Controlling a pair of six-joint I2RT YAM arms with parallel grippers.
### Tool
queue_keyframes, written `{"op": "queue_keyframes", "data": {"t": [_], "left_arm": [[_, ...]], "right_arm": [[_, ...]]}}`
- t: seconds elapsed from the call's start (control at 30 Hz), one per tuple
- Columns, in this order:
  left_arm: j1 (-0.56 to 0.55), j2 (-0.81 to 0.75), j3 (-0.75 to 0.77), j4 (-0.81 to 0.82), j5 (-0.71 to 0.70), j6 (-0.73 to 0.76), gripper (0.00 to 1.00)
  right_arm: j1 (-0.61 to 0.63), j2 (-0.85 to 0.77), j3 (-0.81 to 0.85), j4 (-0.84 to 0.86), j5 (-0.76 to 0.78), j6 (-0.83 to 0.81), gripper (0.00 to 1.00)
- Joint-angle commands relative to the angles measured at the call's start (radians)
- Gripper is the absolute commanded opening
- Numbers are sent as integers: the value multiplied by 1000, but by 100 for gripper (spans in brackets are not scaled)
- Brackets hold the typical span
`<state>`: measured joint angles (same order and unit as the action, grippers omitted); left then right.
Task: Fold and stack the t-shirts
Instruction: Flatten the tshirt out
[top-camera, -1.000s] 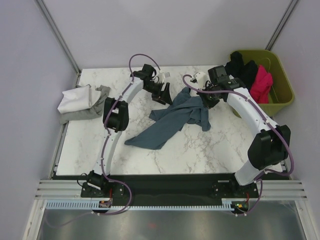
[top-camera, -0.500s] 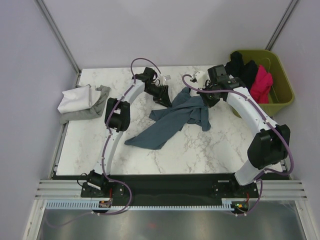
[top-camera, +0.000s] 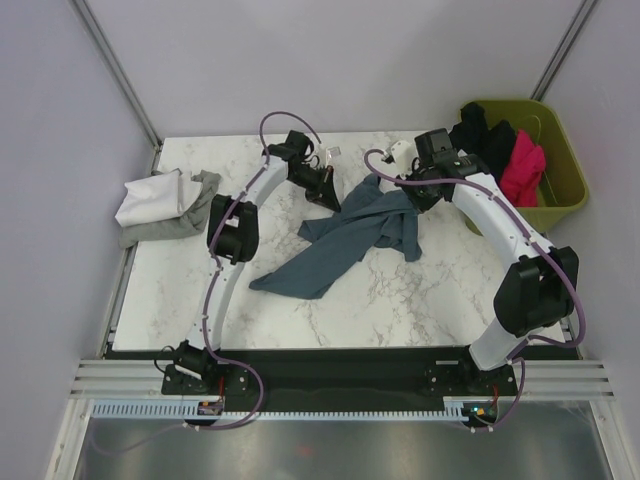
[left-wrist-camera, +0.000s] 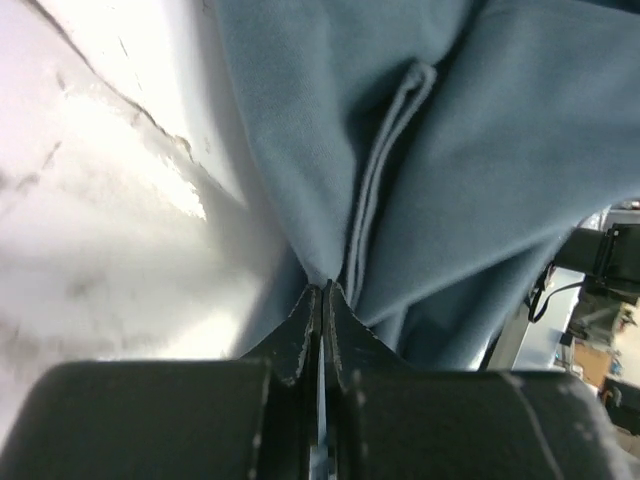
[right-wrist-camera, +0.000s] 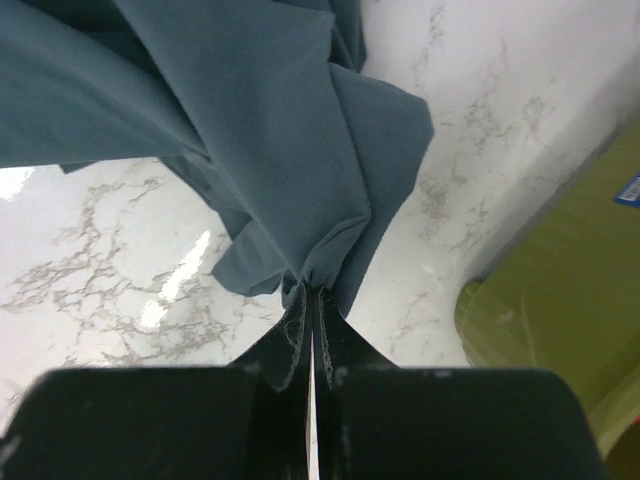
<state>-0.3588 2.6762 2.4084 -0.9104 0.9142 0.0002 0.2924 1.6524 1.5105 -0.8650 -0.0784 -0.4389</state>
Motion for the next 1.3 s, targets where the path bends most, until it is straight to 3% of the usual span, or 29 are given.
{"op": "queue_keyframes", "data": {"t": [0.0,0.2,0.43,0.7,1.03,1.2,1.27], "left_arm": [[38,-243,18,-8,-33,37,2],[181,-571,17,-8,-178,90,2],[224,-780,-35,-35,-250,147,2],[224,-852,-106,-51,-262,158,2],[224,-894,-123,-58,-284,169,2],[224,-816,-101,-32,-317,178,2],[224,-748,-18,-30,-327,181,2]], "right_arm": [[-13,-16,31,73,123,-11,0],[-30,4,152,136,241,0,0],[-35,3,212,170,253,26,0],[-35,-8,272,179,174,74,0],[-35,-78,217,179,126,80,0],[-35,-105,194,181,80,88,0],[-35,-97,195,179,31,92,0]]}}
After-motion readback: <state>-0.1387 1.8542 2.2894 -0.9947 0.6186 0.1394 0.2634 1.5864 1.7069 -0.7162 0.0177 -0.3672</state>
